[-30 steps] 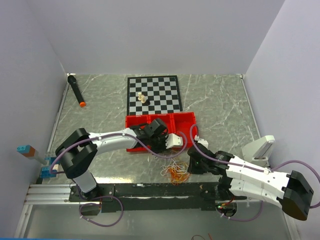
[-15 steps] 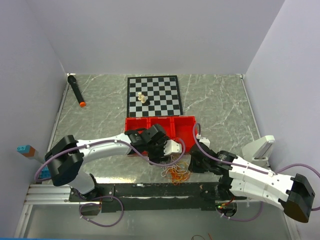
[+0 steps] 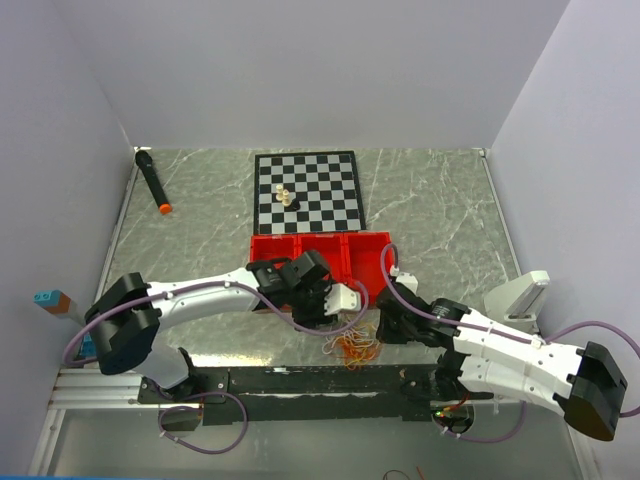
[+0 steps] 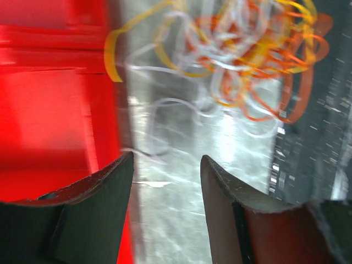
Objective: Untangle the cables
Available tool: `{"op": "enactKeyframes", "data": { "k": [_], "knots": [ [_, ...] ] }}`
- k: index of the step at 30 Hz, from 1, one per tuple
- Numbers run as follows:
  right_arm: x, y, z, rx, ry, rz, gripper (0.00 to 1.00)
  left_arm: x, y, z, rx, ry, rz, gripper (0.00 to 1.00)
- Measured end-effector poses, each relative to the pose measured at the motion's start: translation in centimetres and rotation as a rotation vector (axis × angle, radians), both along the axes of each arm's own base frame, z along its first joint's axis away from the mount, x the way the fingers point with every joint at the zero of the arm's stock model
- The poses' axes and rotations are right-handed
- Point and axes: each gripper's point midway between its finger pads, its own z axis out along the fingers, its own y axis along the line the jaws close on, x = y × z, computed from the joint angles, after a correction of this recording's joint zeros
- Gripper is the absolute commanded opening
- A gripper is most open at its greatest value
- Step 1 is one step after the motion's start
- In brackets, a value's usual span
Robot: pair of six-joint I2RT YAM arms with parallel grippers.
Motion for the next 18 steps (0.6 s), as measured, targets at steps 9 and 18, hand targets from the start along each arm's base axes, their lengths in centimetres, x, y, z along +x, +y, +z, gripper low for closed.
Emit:
{"op": "enactKeyframes", "data": {
  "k": [9, 18],
  "knots": [
    [0.1, 0.1, 0.4, 0.015, -0.015, -0.001, 0.19, -1.5, 0.8, -2.2, 0.054, 0.001, -0.019, 0.60],
    [0.3, 0.3, 0.5, 0.020, -0.025, 0.009, 0.18, 1.0, 0.4, -4.3, 0.084, -0.040, 0.070, 0.55]
  ]
}}
